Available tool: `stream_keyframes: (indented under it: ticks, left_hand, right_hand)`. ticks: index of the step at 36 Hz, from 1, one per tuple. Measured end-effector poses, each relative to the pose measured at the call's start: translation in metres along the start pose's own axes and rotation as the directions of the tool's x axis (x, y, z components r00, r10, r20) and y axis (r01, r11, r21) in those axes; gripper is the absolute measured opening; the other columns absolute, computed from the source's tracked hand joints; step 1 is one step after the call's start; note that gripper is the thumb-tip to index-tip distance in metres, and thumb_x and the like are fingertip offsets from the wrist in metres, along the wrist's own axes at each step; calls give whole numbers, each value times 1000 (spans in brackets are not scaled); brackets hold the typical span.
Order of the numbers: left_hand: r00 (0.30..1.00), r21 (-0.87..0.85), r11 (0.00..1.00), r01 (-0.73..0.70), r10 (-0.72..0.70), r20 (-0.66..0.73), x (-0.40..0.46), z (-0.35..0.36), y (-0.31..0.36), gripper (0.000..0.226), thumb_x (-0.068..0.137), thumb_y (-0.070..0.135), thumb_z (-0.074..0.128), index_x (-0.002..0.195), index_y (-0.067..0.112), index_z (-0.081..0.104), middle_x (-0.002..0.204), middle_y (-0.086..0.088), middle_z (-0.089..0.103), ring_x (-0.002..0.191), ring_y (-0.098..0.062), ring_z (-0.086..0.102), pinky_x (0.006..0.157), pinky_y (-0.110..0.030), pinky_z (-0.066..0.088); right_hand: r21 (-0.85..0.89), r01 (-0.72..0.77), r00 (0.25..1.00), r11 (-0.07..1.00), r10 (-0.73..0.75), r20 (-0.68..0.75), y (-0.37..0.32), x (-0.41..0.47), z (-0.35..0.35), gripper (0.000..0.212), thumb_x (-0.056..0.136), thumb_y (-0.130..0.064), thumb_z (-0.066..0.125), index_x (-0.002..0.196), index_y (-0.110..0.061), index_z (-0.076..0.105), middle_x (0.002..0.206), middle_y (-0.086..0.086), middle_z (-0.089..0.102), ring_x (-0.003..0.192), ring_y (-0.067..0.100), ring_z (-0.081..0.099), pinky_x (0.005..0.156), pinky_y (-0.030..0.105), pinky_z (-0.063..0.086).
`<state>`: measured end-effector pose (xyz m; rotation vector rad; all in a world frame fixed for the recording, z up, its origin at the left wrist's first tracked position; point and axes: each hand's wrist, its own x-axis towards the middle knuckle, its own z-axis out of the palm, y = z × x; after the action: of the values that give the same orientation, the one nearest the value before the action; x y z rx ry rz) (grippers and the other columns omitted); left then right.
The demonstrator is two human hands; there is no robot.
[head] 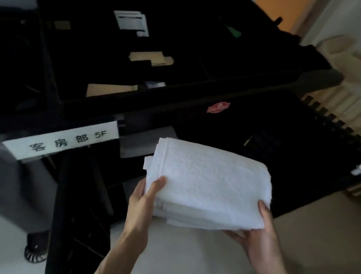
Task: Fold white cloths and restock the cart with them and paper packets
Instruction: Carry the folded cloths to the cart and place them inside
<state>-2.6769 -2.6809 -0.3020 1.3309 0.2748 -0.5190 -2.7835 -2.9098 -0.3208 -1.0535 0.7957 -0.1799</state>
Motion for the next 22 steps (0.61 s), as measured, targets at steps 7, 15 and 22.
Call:
stream_keyframes:
  ticks: [7, 15, 22]
  left_hand:
    - [976, -102, 995, 13, -35, -215, 23, -1, -18, 57, 66, 60, 70, 114, 29, 69, 105, 2, 76, 102, -26, 70, 97, -55, 52]
    - [931, -156, 987, -37, -22, -363, 60, 13, -57, 36, 87, 49, 65, 116, 28, 70, 111, -1, 75, 104, -29, 70, 91, -56, 54]
    - [886, -213, 975, -65, -42, -461, 93, 24, -80, 39, 85, 49, 66, 119, 31, 68, 110, 6, 75, 106, -21, 68, 90, -51, 57]
  right_hand:
    - [-87, -89, 986, 992, 100, 130, -2, 67, 15, 60, 75, -60, 60, 128, -33, 58, 119, -2, 72, 108, 23, 69, 80, 47, 58]
    - [-208, -121, 938, 971, 180, 297, 5, 149, 21, 50, 81, -56, 58, 125, -32, 62, 118, -3, 73, 110, 22, 68, 78, 41, 56]
    - [-242, -186, 900, 952, 264, 348, 12, 203, 22, 39, 89, -49, 60, 122, -29, 64, 115, 0, 74, 109, 24, 68, 87, 52, 57]
